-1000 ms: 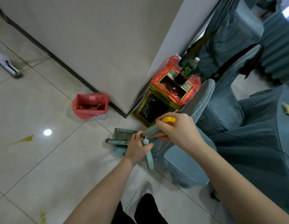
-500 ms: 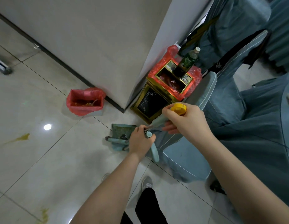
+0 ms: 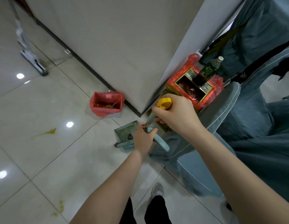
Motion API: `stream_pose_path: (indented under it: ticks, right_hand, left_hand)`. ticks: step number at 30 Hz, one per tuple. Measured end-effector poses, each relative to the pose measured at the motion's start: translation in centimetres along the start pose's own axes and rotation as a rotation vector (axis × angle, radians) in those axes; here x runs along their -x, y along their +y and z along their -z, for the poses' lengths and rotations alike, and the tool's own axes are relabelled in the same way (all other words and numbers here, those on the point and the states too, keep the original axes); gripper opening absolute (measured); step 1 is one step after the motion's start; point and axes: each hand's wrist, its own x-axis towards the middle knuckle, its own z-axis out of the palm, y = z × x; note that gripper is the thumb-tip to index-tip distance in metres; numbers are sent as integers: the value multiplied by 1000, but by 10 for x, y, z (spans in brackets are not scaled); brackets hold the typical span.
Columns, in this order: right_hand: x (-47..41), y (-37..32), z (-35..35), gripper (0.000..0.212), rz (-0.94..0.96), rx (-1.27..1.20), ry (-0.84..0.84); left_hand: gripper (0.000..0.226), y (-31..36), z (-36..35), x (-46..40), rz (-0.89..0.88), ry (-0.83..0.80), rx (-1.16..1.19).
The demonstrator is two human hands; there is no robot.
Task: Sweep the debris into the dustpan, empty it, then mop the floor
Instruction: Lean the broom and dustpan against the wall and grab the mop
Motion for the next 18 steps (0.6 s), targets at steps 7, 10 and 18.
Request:
stream_pose_path:
  ticks: [7, 10, 18]
  right_hand:
    - [-22, -55, -34, 35, 202, 105, -71]
    - [-26, -77, -53, 33, 245, 64, -136]
    - [-37, -133, -112, 30, 380, 50, -183]
  left_hand:
    - [39, 10, 47, -18, 99, 223, 81]
    - [44, 5, 72, -26, 105, 271, 104]
    - [38, 3, 166, -31, 116, 409, 151]
